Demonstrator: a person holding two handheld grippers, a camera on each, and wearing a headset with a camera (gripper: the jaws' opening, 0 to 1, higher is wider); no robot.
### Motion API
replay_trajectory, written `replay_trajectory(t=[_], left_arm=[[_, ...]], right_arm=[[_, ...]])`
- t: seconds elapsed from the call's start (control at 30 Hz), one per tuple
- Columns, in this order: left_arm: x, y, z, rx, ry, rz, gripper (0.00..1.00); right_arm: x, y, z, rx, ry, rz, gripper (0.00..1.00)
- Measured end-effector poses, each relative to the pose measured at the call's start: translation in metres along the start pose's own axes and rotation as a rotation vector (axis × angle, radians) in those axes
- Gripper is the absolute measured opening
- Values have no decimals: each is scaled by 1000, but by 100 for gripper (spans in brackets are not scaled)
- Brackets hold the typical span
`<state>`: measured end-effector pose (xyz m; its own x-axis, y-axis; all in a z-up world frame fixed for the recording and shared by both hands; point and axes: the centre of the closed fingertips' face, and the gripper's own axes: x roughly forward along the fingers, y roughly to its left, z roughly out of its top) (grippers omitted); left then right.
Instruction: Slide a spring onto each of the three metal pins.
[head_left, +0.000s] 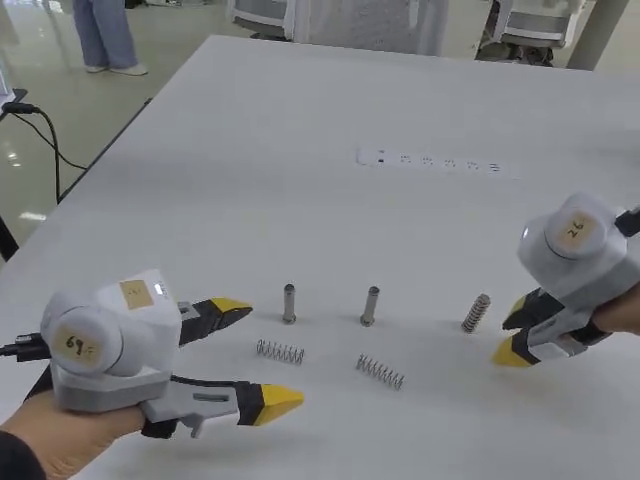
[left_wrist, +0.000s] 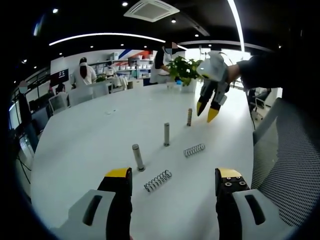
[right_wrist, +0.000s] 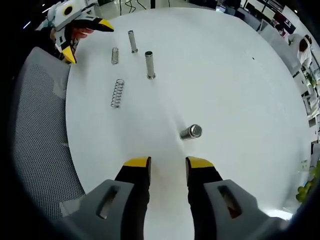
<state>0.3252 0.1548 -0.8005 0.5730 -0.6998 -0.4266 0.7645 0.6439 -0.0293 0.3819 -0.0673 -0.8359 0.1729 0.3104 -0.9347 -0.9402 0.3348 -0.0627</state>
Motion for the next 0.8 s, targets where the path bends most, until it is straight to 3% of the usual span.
replay_trajectory(t=[0.5,0.8], left_arm=[[-1,2,1,-1,-8,8,66],[-5,3,0,-4,-11,19,66]], right_arm=[[2,43,25,-45,-49,65,30],[10,63,55,-87,-92,101,30]])
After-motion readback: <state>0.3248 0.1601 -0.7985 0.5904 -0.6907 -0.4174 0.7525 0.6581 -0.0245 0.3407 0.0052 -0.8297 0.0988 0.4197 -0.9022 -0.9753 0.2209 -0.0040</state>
